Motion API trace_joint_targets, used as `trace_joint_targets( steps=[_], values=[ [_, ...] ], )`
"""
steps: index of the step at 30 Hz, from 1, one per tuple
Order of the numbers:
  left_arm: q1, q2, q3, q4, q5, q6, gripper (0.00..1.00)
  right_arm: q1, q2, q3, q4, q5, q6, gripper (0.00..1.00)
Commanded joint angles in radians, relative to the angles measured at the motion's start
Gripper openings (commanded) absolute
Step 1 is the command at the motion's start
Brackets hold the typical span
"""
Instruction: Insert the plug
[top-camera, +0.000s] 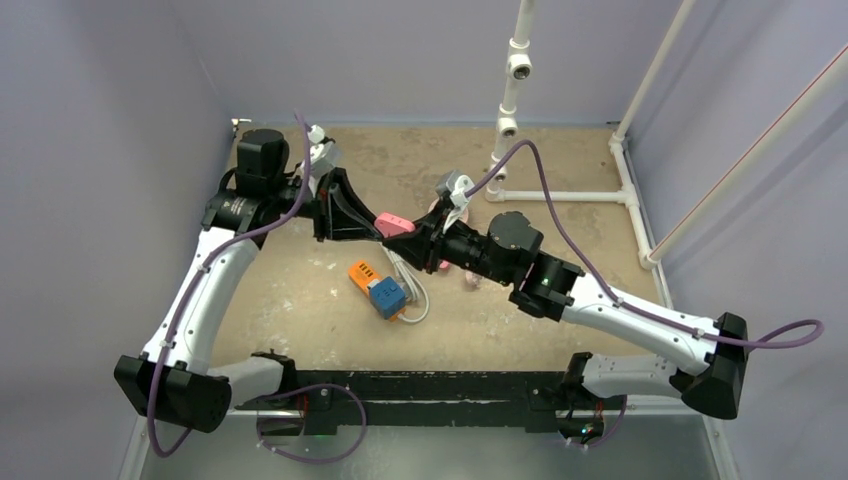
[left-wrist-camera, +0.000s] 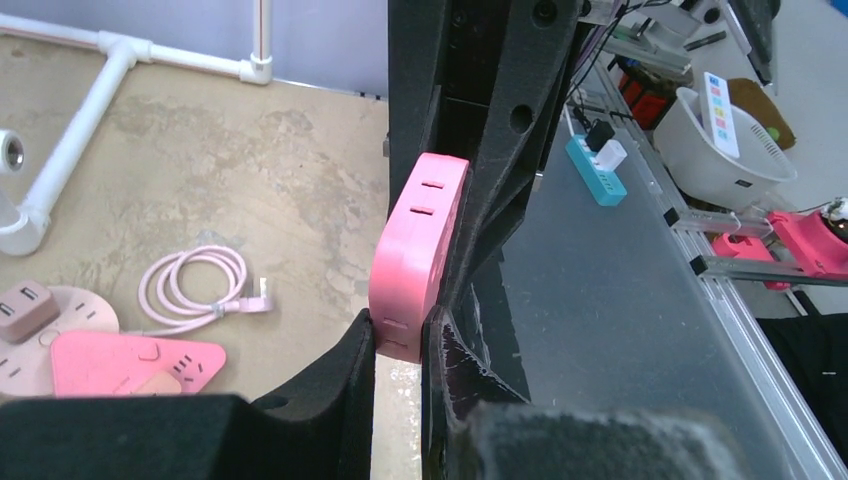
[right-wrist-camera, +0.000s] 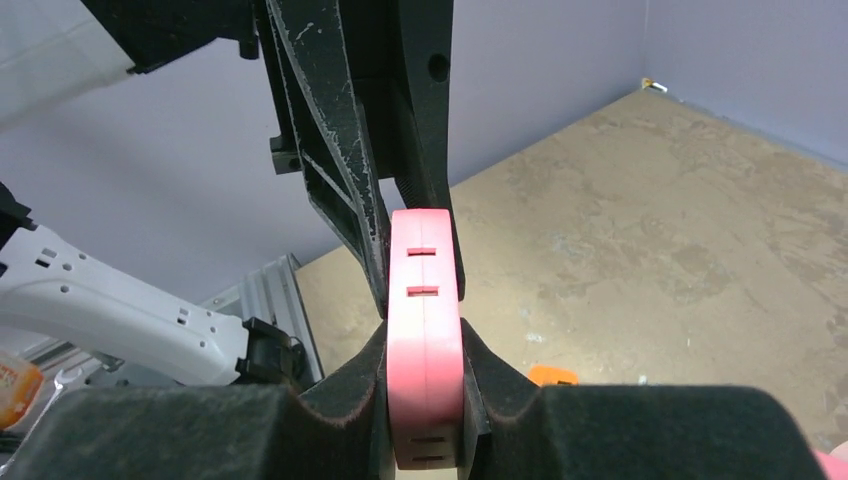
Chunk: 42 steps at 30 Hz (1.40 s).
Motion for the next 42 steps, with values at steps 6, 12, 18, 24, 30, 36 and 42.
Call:
trace_joint_targets(
  steps=[6, 12, 18, 24, 30, 36, 42],
  values=[
    [-0.005, 0.01, 0.028, 0.112, -0.216, -0.004, 0.55, 0.022, -0.045, -0.056, 0.035, 0.063, 0.04, 0.0],
    [-0.003, 0.078, 0.034, -0.349, -0.541, 0.523, 0.87, 0.06, -0.09, -0.205, 0.163, 0.21, 0.146, 0.0],
    [0.001, -0.031, -0.229, -0.365, -0.711, 0.825, 0.89, 0.109, -0.042, -0.273, 0.257, 0.313, 0.193, 0.0],
    [0.002, -0.111, -0.393, -0.329, -0.721, 0.923, 0.86, 0.153, 0.022, -0.322, 0.365, 0.392, 0.198, 0.0],
    [0.002, -0.173, -0.518, -0.214, -0.713, 0.926, 0.62, 0.17, 0.104, -0.369, 0.48, 0.44, 0.186, 0.0],
    [0.002, -0.235, -0.59, -0.161, -0.709, 0.933, 0.55, 0.176, 0.173, -0.408, 0.57, 0.446, 0.176, 0.0],
    [0.002, -0.227, -0.598, -0.172, -0.674, 0.938, 0.56, 0.183, 0.228, -0.433, 0.639, 0.469, 0.149, 0.0]
  ],
)
